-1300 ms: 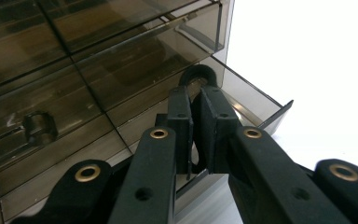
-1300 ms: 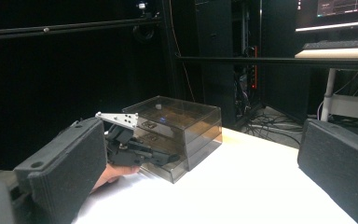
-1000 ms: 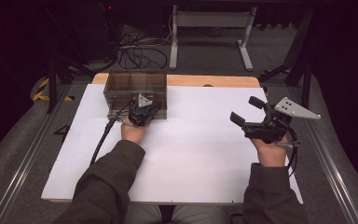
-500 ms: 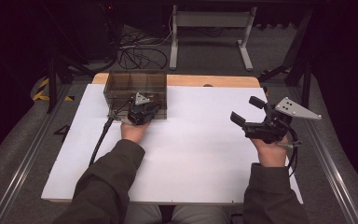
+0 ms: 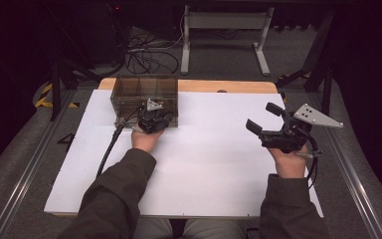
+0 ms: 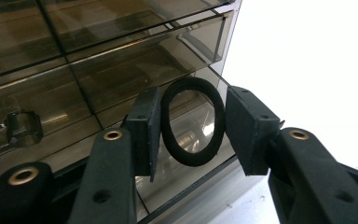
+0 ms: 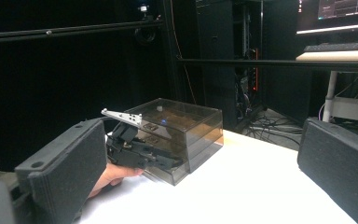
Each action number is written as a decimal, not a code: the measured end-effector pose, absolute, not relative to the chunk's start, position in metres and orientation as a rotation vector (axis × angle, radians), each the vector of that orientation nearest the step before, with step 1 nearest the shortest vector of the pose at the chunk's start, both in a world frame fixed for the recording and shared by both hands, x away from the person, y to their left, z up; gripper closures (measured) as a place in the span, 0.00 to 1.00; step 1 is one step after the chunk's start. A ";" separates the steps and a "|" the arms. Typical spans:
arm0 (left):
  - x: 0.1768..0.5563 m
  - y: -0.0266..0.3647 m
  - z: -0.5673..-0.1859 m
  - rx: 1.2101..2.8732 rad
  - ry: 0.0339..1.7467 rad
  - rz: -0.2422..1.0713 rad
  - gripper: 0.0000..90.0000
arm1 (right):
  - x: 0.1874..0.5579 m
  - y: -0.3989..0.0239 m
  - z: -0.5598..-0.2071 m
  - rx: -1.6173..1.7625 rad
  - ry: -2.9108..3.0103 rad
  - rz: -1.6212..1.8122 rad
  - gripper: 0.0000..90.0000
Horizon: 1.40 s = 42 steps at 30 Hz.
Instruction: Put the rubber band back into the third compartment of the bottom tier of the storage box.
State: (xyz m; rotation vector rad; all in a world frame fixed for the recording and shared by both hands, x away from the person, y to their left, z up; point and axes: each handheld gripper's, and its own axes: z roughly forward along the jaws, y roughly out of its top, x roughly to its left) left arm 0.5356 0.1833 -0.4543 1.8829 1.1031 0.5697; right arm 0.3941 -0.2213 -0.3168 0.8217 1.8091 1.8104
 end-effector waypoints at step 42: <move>0.520 0.192 -0.426 1.821 1.024 0.593 0.24 | 0.394 -0.218 -0.317 0.819 1.823 1.810 0.02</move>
